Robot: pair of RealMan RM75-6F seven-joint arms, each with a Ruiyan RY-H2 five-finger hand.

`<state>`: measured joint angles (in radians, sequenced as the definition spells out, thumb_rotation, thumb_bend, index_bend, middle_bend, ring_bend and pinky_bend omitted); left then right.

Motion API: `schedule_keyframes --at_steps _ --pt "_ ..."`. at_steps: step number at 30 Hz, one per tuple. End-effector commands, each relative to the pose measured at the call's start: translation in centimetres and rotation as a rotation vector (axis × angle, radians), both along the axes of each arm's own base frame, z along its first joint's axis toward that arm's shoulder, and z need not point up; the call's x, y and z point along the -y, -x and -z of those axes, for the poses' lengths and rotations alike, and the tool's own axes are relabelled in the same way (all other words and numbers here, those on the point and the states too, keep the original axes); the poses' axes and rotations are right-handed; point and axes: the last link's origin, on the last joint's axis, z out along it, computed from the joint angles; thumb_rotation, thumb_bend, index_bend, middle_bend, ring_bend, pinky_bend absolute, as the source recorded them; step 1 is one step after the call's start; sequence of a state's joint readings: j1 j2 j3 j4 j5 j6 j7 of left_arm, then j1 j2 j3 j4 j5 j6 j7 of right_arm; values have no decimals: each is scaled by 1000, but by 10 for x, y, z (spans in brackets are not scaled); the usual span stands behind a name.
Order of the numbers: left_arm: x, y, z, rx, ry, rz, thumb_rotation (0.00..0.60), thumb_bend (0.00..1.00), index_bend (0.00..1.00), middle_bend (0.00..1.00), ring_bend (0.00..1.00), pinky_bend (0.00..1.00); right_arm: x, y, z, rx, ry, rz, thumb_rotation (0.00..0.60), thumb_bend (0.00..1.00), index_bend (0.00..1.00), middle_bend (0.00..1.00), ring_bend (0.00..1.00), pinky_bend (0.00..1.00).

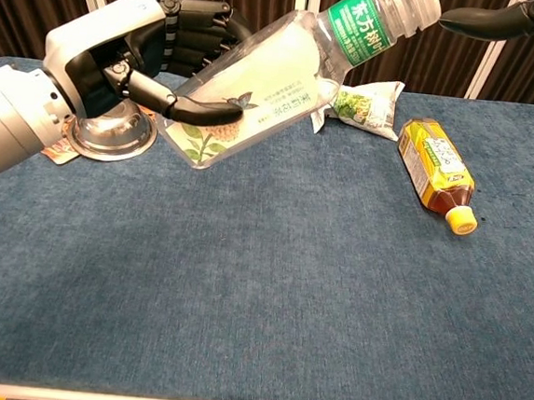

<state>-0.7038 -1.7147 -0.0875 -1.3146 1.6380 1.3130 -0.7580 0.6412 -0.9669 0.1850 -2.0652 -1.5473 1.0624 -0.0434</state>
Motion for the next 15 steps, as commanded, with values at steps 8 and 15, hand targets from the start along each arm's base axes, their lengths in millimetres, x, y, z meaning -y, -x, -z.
schedule_keyframes --at_steps 8,15 --pt "-1 1 0 1 2 -4 600 380 621 596 523 578 1 -2 3 -8 -4 -4 600 276 374 112 0 0" --pt "-1 2 0 2 3 -6 600 380 622 596 523 578 2 -3 4 0 7 0 600 300 456 141 0 0"
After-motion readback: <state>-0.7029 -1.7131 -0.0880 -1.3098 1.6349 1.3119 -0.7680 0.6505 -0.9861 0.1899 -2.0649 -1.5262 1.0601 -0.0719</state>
